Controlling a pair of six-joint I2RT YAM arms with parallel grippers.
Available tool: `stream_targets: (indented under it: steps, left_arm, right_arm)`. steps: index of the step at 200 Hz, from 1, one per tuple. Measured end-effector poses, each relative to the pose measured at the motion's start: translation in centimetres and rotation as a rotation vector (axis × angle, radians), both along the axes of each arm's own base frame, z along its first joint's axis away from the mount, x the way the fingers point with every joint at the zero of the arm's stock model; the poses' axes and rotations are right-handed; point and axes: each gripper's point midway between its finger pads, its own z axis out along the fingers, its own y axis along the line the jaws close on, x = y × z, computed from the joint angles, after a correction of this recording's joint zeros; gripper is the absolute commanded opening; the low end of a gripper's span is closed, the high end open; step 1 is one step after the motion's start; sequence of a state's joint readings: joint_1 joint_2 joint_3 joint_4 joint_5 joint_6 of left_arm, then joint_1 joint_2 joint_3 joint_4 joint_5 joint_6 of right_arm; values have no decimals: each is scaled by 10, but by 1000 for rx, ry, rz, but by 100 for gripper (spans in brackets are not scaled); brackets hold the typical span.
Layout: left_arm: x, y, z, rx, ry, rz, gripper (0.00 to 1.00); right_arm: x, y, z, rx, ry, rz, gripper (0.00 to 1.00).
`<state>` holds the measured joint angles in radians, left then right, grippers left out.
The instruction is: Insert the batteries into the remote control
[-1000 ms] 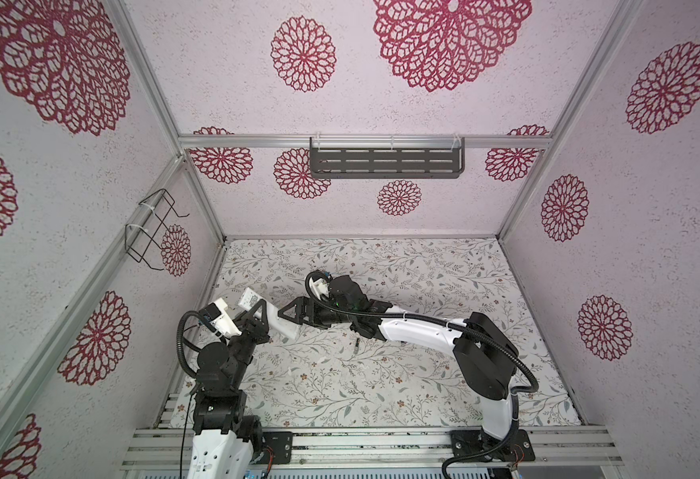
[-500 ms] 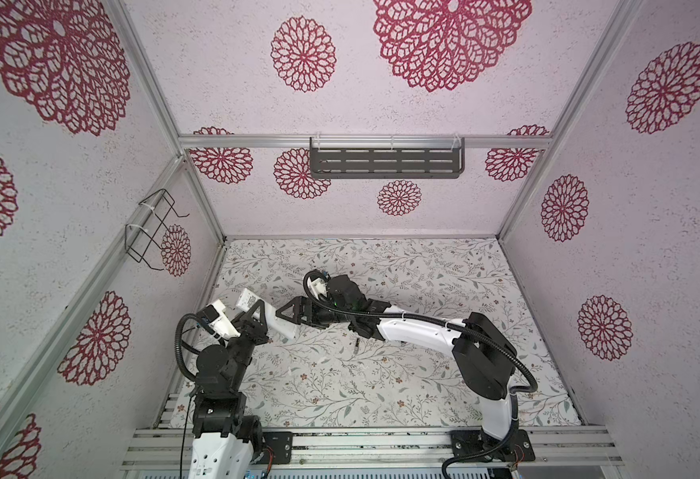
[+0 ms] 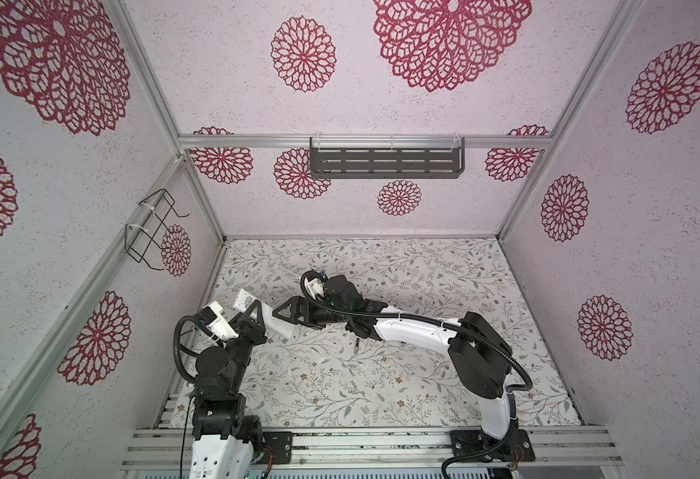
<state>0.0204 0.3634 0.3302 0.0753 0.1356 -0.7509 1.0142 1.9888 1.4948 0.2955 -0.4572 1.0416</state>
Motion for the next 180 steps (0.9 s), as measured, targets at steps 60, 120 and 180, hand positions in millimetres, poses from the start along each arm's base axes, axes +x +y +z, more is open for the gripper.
stream_targets:
  steps: [60, 120, 180]
  left_arm:
    - [-1, 5, -2, 6, 5, 27, 8]
    - [-1, 7, -8, 13, 27, 41, 8]
    - [-1, 7, -18, 19, 49, 41, 8]
  right_arm:
    - [-2, 5, -2, -7, -3, 0, 97]
    - [-6, 6, -10, -57, -24, -6, 96]
    - [-4, 3, -19, -124, -69, -25, 96]
